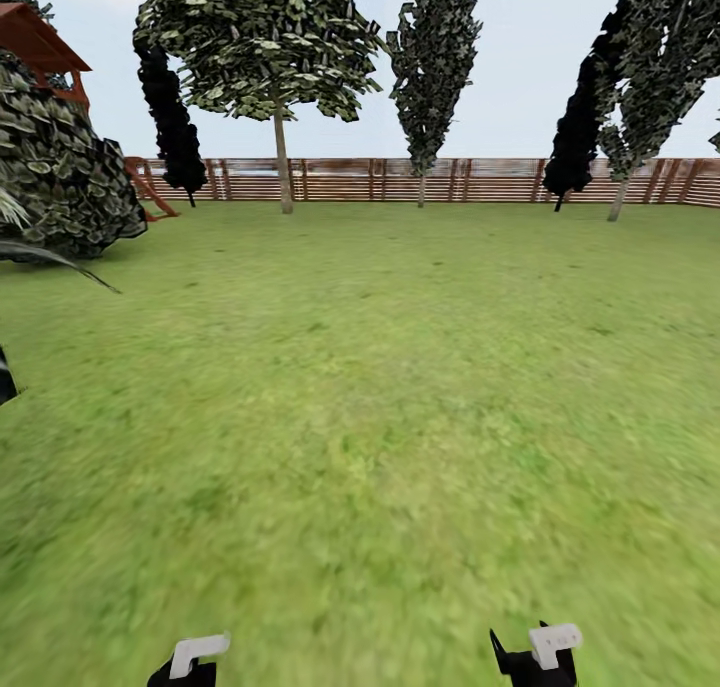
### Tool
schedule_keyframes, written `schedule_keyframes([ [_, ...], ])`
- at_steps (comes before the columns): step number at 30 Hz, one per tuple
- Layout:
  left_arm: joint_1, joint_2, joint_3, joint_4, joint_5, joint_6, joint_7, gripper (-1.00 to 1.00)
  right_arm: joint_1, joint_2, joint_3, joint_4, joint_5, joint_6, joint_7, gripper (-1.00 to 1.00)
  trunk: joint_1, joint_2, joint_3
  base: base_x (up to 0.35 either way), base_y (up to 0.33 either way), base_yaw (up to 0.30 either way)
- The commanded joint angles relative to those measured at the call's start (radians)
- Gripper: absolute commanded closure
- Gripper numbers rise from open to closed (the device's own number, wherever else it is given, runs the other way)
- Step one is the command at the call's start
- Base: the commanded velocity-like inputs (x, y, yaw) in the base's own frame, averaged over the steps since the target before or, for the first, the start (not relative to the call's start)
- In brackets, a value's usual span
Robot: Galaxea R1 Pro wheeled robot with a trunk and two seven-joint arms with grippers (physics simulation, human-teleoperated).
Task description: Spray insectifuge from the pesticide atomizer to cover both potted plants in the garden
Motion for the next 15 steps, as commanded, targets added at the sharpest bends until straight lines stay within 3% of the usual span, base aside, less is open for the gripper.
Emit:
schedule_keyframes([
  [1, -0.001, 0.0, 0.005, 0.001, -0.011, -0.004, 0.004, 1.0, -0.001, 0.0, 0.004, 0.001, -0.011, -0.003, 0.008, -1.0, 0.0, 0.0, -0.001, 0.338, 0.0, 0.0],
  [7, -0.001, 0.0, 0.005, 0.001, -0.011, -0.004, 0.004, 1.0, -0.001, 0.0, 0.004, 0.001, -0.011, -0.003, 0.008, -1.0, 0.0, 0.0, -0.001, 0.338, 0.0, 0.062],
  [15, -0.001, 0.0, 0.005, 0.001, -0.011, -0.004, 0.004, 1.0, -0.001, 0.0, 0.004, 0.001, -0.011, -0.003, 0.008, -1.0, 0.0, 0.0, -0.001, 0.338, 0.0, 0.192],
])
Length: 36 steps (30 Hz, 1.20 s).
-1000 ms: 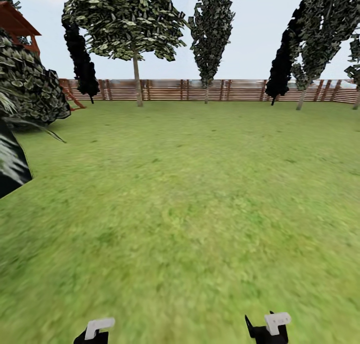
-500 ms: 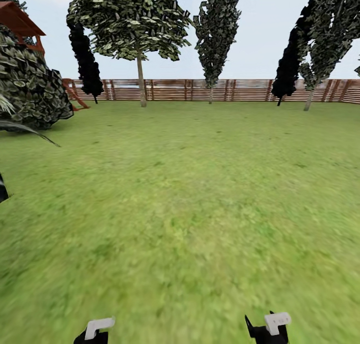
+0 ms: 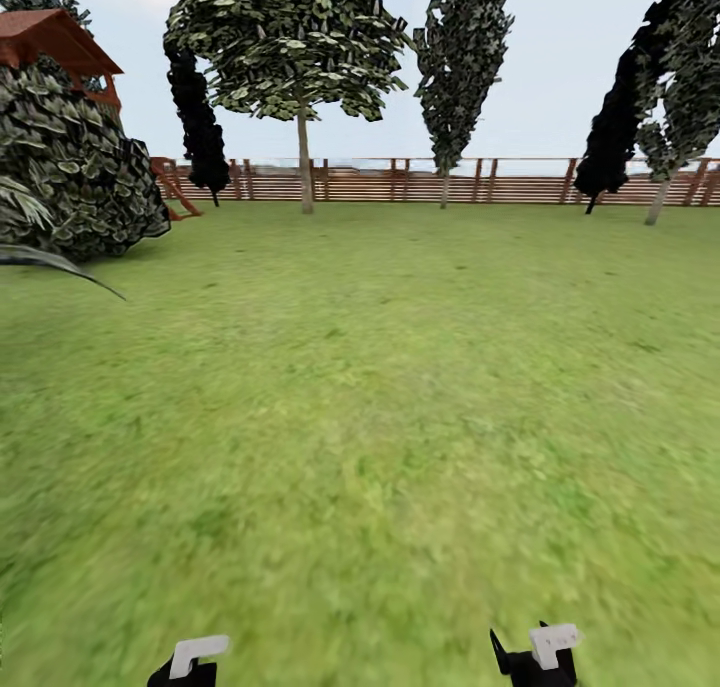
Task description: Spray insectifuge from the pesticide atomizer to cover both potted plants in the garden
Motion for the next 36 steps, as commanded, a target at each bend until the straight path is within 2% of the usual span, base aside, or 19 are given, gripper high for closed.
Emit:
schedule_keyframes([
  [1, -0.001, 0.0, 0.005, 0.002, -0.011, -0.004, 0.004, 1.0, 0.0, 0.0, 0.004, 0.001, -0.011, -0.003, 0.008, -1.0, 0.0, 0.0, -0.001, 0.338, 0.0, 0.215],
  [5, -0.001, 0.0, 0.005, 0.002, -0.011, -0.004, 0.004, 1.0, 0.0, 0.0, 0.004, 0.001, -0.011, -0.003, 0.008, -1.0, 0.0, 0.0, -0.001, 0.338, 0.0, 0.155],
  [23, -0.001, 0.0, 0.005, 0.002, -0.011, -0.004, 0.004, 1.0, 0.0, 0.0, 0.004, 0.001, -0.011, -0.003, 0.008, -1.0, 0.0, 0.0, -0.001, 0.339, 0.0, 0.006],
  [36, -0.001, 0.0, 0.005, 0.002, -0.011, -0.004, 0.004, 1.0, 0.0, 0.0, 0.004, 0.001, -0.011, -0.003, 0.008, -1.0, 0.0, 0.0, -0.001, 0.339, 0.0, 0.187],
])
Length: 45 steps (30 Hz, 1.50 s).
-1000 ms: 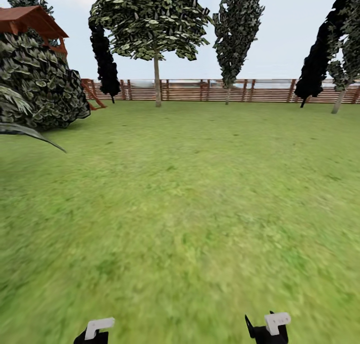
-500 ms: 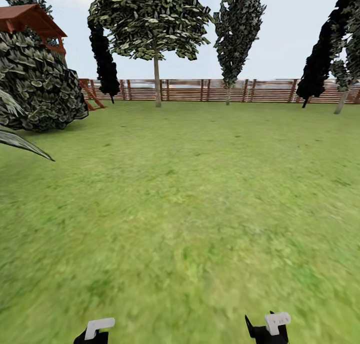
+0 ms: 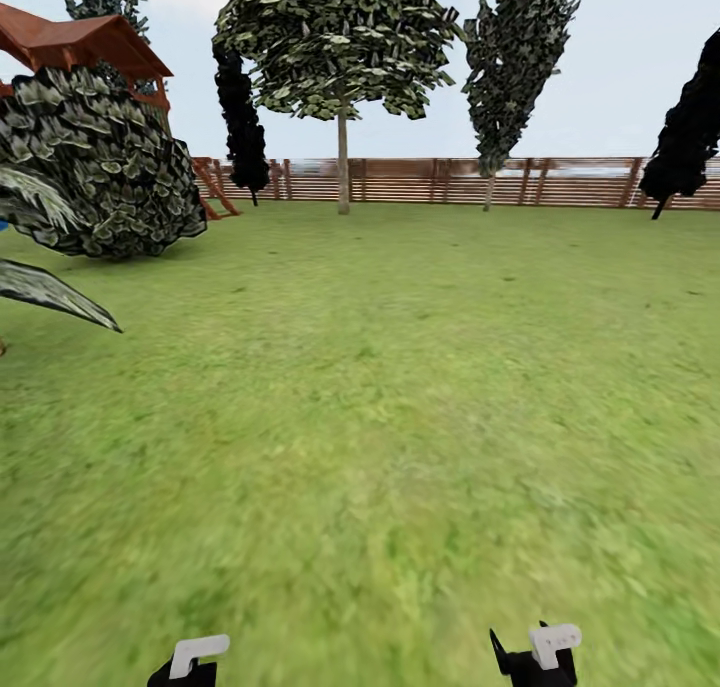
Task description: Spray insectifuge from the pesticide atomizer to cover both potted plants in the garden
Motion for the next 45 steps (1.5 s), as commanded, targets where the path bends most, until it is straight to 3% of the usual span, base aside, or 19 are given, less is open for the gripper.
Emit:
schedule_keyframes([
  [1, -0.001, 0.0, 0.005, 0.002, -0.011, -0.004, 0.004, 1.0, 0.0, 0.0, 0.004, 0.001, -0.011, -0.003, 0.008, -1.0, 0.0, 0.0, -0.001, 0.34, 0.0, 0.222],
  [9, -0.001, 0.0, 0.005, 0.002, -0.011, -0.004, 0.004, 1.0, 0.0, 0.0, 0.004, 0.001, -0.011, -0.003, 0.008, -1.0, 0.0, 0.0, -0.001, 0.34, 0.0, 0.191],
  [45, -0.001, 0.0, 0.005, 0.002, -0.011, -0.004, 0.004, 1.0, 0.0, 0.0, 0.004, 0.001, -0.011, -0.003, 0.008, -1.0, 0.0, 0.0, -0.001, 0.34, 0.0, 0.032],
])
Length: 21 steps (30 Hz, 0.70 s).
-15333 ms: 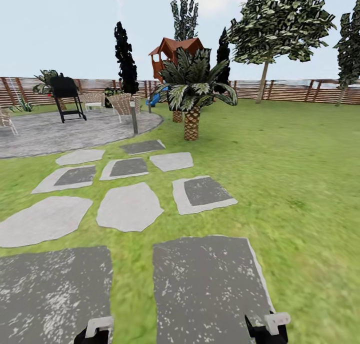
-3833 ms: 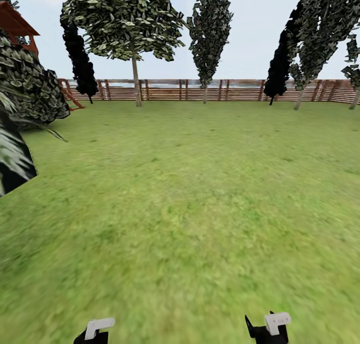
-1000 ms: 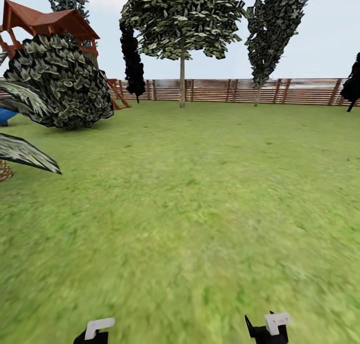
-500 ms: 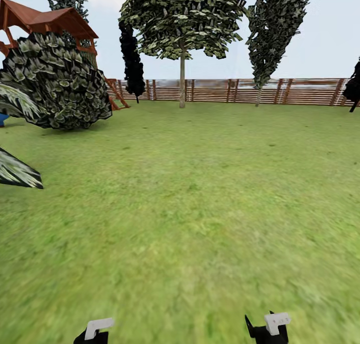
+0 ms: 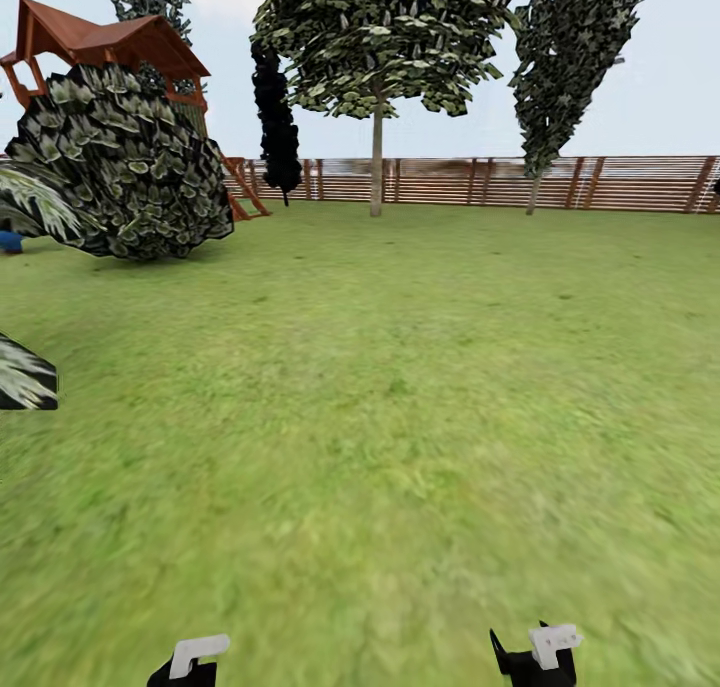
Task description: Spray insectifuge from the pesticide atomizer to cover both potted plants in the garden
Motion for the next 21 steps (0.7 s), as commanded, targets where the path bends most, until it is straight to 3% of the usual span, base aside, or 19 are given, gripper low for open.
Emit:
schedule_keyframes([
  [1, -0.001, 0.0, 0.005, 0.002, -0.011, -0.004, 0.004, 1.0, 0.0, 0.0, 0.004, 0.001, -0.011, -0.003, 0.008, -1.0, 0.0, 0.0, -0.001, 0.34, 0.0, 0.128],
  [21, -0.001, 0.0, 0.005, 0.002, -0.011, -0.004, 0.004, 1.0, 0.0, 0.0, 0.004, 0.001, -0.011, -0.003, 0.008, -1.0, 0.0, 0.0, -0.001, 0.34, 0.0, 0.117],
])
